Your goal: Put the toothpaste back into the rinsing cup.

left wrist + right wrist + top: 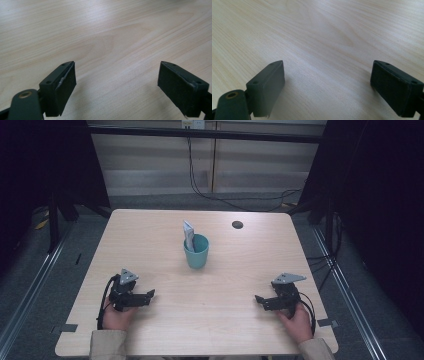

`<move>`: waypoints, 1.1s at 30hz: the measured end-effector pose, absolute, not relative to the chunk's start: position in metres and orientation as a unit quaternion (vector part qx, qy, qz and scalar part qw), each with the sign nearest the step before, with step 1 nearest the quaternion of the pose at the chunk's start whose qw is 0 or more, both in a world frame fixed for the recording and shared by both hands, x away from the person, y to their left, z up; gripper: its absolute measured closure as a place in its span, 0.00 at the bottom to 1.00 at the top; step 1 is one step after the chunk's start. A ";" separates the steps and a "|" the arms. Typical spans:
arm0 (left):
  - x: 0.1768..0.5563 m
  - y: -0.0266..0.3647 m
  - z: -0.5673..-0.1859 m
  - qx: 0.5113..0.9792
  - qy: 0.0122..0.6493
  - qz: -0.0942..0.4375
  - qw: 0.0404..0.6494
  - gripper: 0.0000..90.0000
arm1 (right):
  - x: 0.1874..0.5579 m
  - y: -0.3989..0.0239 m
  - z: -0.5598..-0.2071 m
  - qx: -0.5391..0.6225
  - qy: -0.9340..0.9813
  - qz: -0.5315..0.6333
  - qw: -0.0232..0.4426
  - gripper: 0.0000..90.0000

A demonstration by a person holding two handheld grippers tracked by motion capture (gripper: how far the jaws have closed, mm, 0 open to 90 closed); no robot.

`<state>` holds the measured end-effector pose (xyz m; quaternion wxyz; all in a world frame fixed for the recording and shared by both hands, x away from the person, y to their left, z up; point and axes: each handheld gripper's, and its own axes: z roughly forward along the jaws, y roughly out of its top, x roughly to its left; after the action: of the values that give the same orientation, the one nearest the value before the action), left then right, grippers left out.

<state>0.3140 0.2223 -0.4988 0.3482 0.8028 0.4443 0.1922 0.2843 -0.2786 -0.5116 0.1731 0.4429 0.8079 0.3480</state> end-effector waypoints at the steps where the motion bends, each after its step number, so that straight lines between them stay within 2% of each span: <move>1: 0.313 0.222 -0.499 0.803 0.445 0.193 0.347 0.17 | 0.284 -0.279 -0.512 0.443 0.808 0.348 0.173 0.13; 12: 0.310 0.224 -0.504 0.810 0.442 0.200 0.328 0.16 | 0.284 -0.279 -0.512 0.443 0.808 0.348 0.173 0.13; 23: 0.308 0.228 -0.507 0.805 0.446 0.197 0.337 0.15 | 0.285 -0.279 -0.512 0.441 0.808 0.349 0.174 0.13; 33: 0.310 0.231 -0.509 0.805 0.449 0.182 0.343 0.10 | 0.284 -0.279 -0.512 0.443 0.808 0.348 0.174 0.13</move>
<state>0.3103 0.2305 -0.5093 0.3429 0.8049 0.4489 0.1817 0.2843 -0.2786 -0.5116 0.1735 0.4427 0.8080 0.3479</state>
